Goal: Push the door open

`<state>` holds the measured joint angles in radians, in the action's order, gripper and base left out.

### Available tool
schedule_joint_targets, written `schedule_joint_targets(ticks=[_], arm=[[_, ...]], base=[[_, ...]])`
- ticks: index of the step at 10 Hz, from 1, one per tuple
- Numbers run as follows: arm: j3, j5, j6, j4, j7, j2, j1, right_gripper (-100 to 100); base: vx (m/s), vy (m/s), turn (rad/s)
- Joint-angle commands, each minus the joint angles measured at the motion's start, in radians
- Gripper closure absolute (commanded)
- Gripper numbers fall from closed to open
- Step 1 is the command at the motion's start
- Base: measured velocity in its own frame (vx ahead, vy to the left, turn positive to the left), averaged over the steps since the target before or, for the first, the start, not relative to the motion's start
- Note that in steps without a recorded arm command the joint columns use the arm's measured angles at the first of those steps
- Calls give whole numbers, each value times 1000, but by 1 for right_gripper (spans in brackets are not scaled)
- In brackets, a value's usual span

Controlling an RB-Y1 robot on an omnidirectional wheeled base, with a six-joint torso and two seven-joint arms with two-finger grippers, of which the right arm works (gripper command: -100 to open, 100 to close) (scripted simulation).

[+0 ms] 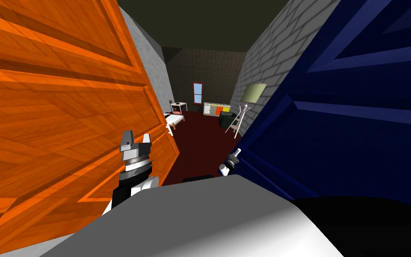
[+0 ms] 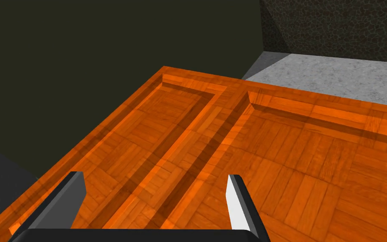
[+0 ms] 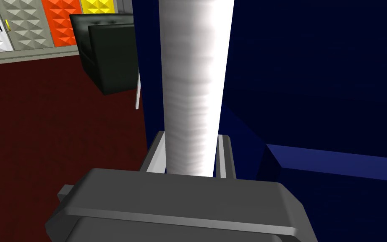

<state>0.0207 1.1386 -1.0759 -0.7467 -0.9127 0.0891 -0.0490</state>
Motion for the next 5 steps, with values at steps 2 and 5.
schedule_joint_targets(ticks=[2,5], arm=[[36,30,-8,-31,26,12,21,100],[69,62,-23,-27,32,20,24,100]], base=[[132,-78,-35],[230,-107,-78]])
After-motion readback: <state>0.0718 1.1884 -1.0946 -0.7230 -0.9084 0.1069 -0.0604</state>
